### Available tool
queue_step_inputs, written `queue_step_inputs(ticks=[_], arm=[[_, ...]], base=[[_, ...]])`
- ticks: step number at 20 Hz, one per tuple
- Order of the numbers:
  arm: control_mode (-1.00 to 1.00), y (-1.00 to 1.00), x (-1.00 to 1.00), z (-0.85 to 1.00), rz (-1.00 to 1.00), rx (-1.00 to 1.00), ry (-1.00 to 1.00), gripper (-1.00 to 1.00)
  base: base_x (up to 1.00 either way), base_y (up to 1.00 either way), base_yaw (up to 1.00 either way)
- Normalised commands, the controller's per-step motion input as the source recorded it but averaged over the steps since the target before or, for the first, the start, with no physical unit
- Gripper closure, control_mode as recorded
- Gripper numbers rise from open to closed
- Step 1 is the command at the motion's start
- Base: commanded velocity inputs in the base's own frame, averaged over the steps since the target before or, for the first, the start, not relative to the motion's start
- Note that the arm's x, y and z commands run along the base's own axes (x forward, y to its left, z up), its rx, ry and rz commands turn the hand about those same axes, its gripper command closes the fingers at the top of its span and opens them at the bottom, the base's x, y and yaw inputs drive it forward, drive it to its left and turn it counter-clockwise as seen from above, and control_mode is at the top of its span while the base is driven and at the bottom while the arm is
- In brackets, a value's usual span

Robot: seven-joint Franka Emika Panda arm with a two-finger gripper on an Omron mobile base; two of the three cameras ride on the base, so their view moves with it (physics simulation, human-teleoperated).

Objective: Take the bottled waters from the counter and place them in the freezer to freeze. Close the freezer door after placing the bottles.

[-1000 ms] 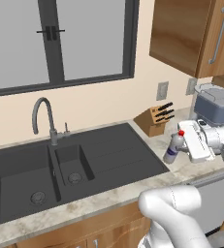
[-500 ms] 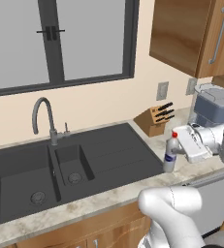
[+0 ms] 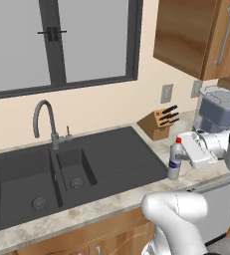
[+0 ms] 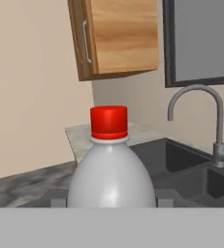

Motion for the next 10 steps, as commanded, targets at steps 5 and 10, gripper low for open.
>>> queue_step_inputs(ticks=[5,10], arm=[[1.0,0.0,-0.03,0.0,0.0,0.0,0.0,1.0],[1.0,0.0,0.0,0.0,0.0,0.0,0.0,1.0]], base=[[-0.3,0.01,-0.02],[-1.0,-0.01,-0.39]])
